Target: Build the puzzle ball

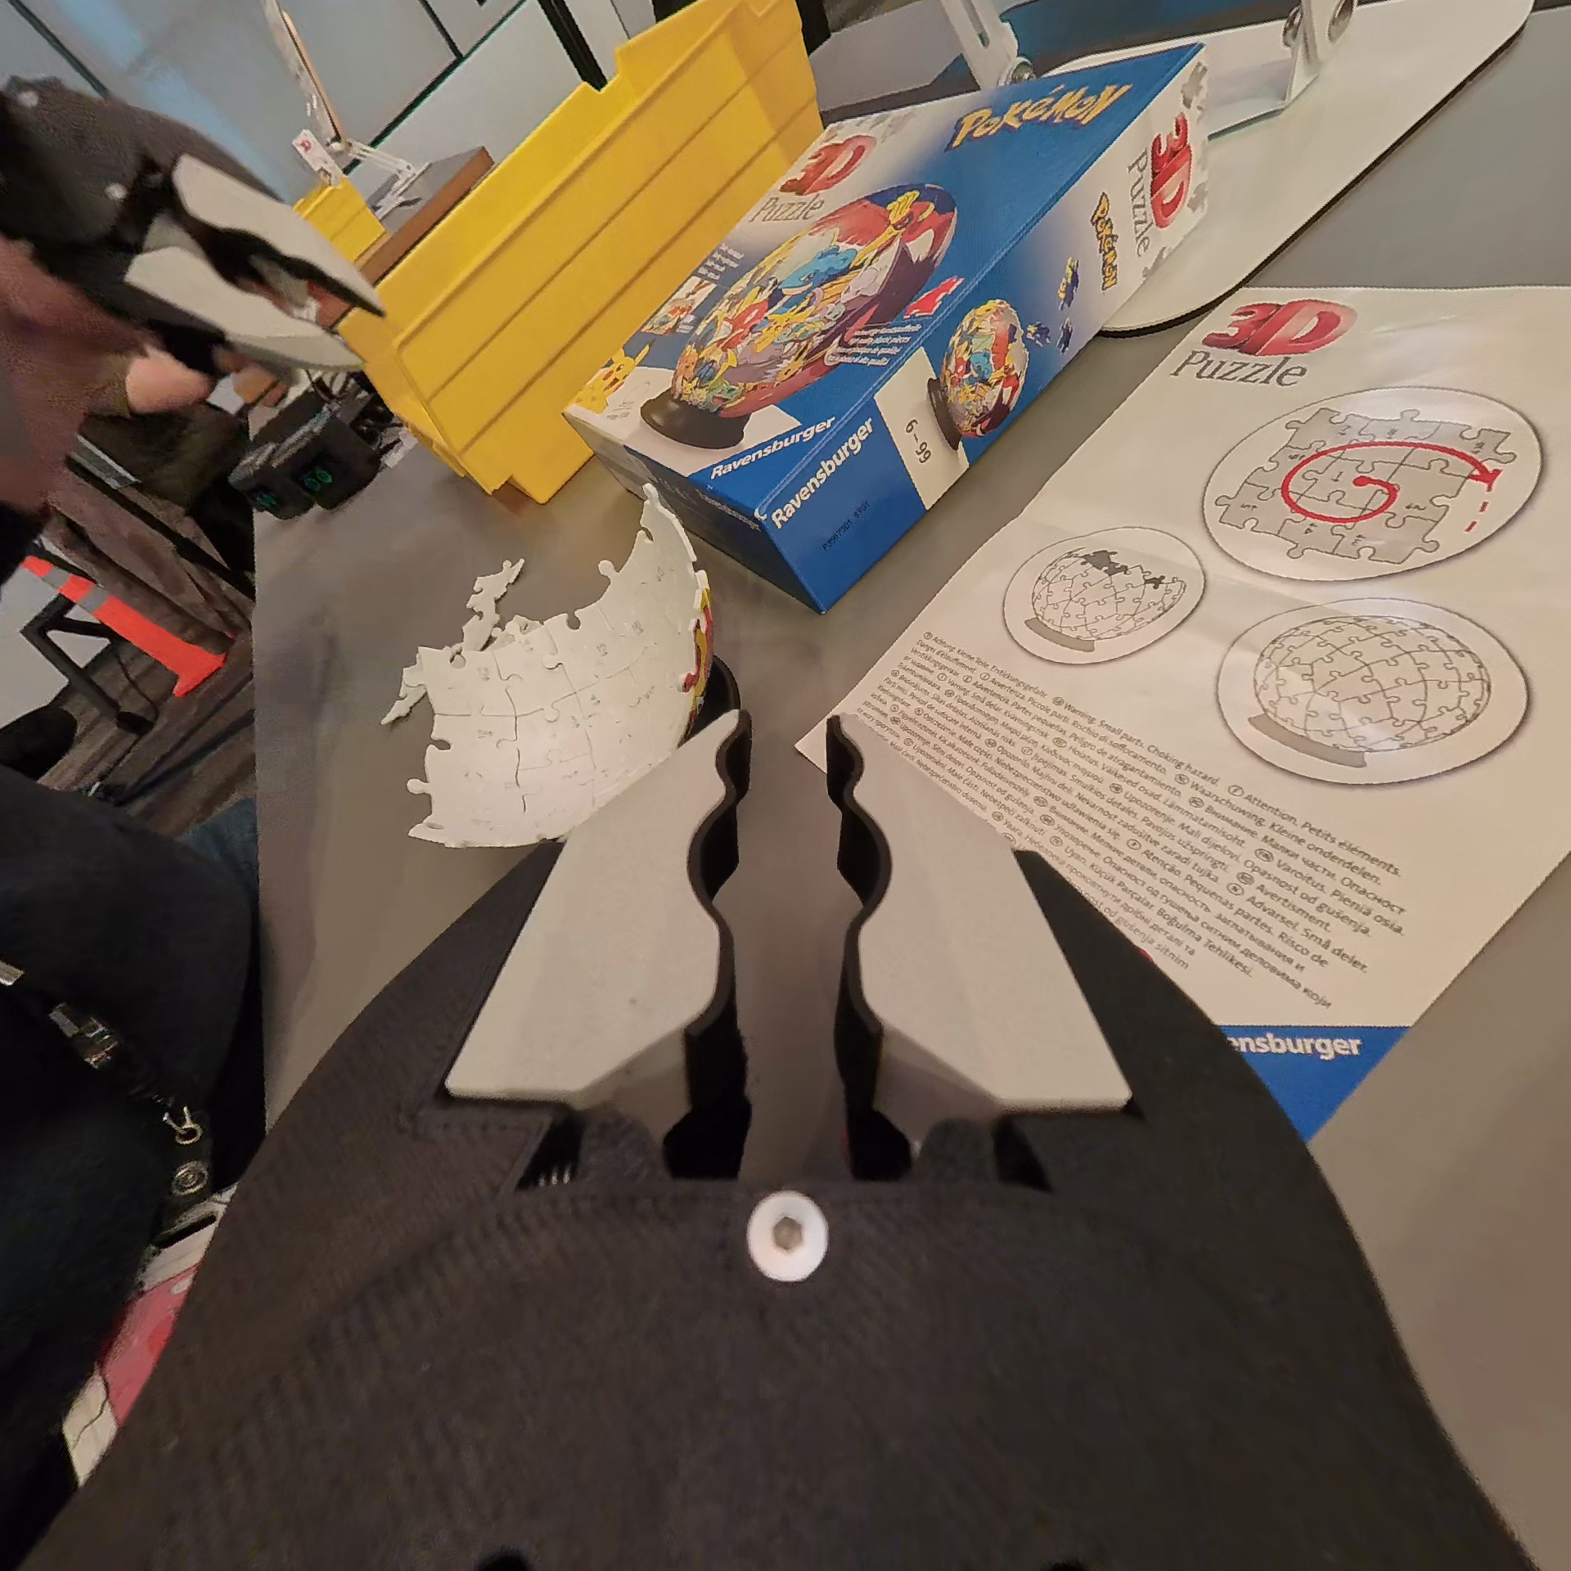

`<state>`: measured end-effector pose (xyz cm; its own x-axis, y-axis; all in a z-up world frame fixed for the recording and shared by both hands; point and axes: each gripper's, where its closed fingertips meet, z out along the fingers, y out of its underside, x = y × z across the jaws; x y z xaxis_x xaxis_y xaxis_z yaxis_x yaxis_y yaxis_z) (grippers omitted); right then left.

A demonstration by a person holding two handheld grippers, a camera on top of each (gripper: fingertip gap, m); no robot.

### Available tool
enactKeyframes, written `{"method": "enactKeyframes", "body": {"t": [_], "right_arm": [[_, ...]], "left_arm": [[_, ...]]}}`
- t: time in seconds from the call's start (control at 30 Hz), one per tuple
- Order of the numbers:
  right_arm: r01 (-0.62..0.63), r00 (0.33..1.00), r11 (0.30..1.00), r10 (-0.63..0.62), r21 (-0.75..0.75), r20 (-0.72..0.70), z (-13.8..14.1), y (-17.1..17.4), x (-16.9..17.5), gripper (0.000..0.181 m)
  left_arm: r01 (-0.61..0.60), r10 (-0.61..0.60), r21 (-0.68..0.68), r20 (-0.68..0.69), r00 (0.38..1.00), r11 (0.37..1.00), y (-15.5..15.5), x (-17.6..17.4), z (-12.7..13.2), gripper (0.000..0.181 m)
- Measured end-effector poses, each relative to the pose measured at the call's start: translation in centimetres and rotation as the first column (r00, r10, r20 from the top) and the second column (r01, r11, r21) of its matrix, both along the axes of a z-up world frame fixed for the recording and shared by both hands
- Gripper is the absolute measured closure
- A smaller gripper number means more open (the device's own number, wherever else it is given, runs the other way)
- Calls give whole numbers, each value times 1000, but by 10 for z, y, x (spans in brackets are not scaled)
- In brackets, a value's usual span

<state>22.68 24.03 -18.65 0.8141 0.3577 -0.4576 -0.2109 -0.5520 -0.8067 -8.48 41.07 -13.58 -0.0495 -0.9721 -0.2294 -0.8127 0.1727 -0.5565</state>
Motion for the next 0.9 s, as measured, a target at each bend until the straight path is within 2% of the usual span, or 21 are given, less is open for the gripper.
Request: {"method": "enactKeyframes", "body": {"t": [0.07,0.17,0.23,0.27,0.33,0.4,0.67,0.9], "right_arm": [[2,1000,1000,-2,8,-2,1,0,0,165],[4,1000,1000,-4,13,-2,2,0,1,165],[3,1000,1000,-3,13,-3,2,-1,1,164],[3,1000,1000,-3,14,-5,2,-1,1,164],[3,1000,1000,-3,15,-10,3,-1,1,164],[6,1000,1000,-6,16,-12,3,-1,1,164],[7,1000,1000,-6,18,-17,3,-1,2,164],[7,1000,1000,-6,23,-21,4,-1,2,164]], "left_arm": [[30,-30,1,-122,992,1000,26,-16,-7,153],[93,-110,-80,-250,962,992,43,-22,-24,157],[115,-168,-163,-363,916,980,47,-29,-43,157],[131,-180,-146,-405,897,981,54,-31,-52,158],[133,-237,-240,-480,845,962,50,-40,-67,158],[141,-275,-279,-530,802,950,47,-43,-75,162],[177,-338,-303,-644,686,936,49,-51,-98,166],[183,-295,-235,-661,690,955,55,-49,-98,169]]}}
